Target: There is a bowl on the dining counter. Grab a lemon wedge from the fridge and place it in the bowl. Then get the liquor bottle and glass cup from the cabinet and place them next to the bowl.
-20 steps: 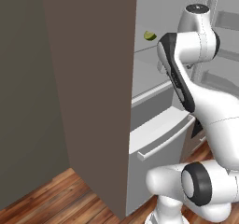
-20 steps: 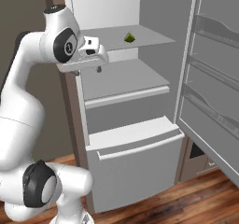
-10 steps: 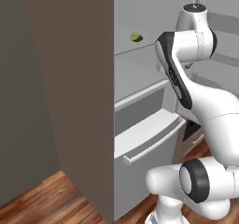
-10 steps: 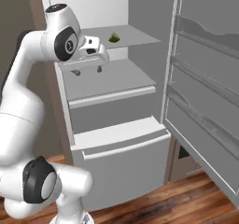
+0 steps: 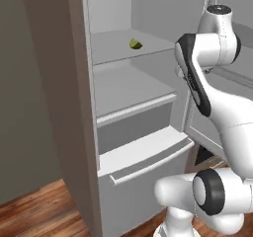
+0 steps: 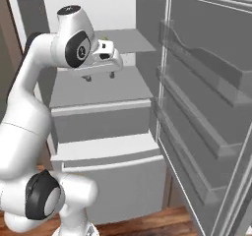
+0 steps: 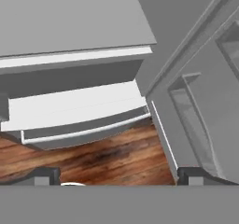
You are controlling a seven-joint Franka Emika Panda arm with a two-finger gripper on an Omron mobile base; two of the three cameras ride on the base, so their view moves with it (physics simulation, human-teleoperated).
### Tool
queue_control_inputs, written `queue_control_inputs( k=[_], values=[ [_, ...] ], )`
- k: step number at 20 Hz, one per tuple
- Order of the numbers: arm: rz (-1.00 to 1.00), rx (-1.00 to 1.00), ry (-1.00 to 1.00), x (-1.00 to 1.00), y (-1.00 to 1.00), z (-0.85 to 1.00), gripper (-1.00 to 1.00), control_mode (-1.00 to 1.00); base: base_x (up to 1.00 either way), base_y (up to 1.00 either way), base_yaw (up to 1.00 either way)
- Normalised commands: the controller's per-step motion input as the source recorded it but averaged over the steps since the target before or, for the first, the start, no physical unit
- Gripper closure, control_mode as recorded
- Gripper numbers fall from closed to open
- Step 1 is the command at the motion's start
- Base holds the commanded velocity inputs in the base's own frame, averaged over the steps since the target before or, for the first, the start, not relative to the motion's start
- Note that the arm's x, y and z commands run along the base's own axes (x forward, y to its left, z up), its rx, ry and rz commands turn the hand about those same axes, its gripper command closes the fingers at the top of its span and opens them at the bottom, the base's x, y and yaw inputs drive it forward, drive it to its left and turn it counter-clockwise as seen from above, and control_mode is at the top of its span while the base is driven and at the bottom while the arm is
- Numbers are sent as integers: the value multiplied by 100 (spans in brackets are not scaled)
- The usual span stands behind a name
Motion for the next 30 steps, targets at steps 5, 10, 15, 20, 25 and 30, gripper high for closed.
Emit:
queue_control_inputs(
  k=[5,10,15,20,25,30],
  values=[
    [0,0,0,0,0,0,-100,100,99,-24,47],
    [0,0,0,0,0,0,-100,100,80,-60,34],
    [5,9,-15,-14,-13,2,-100,-100,3,-22,6],
    [3,18,-33,-5,0,7,-100,-100,0,0,0],
    [0,18,-12,68,0,2,-100,-100,0,0,0],
    [0,18,0,91,-2,16,-100,-100,0,0,0]
  ],
)
